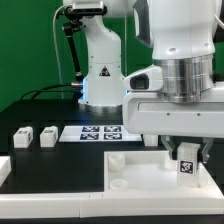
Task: Assemble square table
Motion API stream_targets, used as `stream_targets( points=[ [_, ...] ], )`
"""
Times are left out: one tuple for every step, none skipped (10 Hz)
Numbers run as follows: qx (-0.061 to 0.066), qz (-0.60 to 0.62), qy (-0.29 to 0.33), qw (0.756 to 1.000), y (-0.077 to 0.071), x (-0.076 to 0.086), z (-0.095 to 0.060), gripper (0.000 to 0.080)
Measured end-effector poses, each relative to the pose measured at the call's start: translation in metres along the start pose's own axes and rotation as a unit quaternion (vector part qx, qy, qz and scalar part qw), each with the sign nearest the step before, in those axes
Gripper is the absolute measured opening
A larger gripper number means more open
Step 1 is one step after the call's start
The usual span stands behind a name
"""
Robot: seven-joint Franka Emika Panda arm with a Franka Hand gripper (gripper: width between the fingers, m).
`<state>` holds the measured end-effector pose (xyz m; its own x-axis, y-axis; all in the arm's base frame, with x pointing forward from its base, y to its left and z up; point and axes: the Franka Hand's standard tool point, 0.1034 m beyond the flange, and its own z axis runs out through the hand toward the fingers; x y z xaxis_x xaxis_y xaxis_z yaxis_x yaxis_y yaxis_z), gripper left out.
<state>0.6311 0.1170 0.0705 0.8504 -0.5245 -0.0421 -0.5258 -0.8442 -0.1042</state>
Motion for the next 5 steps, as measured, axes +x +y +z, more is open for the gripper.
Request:
stream_targets(
  points=[
    [0.001,0.051,0.0,0.999,0.0001,0.0003,-0.0004,0.0294],
    [0.005,0.155,-0.003,0.988,0.0009,0.0005,-0.0011,0.0294],
    [0.009,0.235,-0.007,0.972,0.001,-0.0001,-0.0008,0.0294],
    [0.009,0.303,-0.011,0.953,-0.0005,-0.0023,-0.0004,0.0294],
    [0.01,0.379,-0.017,0.925,-0.0034,-0.0051,0.0004,0.0294]
  ],
)
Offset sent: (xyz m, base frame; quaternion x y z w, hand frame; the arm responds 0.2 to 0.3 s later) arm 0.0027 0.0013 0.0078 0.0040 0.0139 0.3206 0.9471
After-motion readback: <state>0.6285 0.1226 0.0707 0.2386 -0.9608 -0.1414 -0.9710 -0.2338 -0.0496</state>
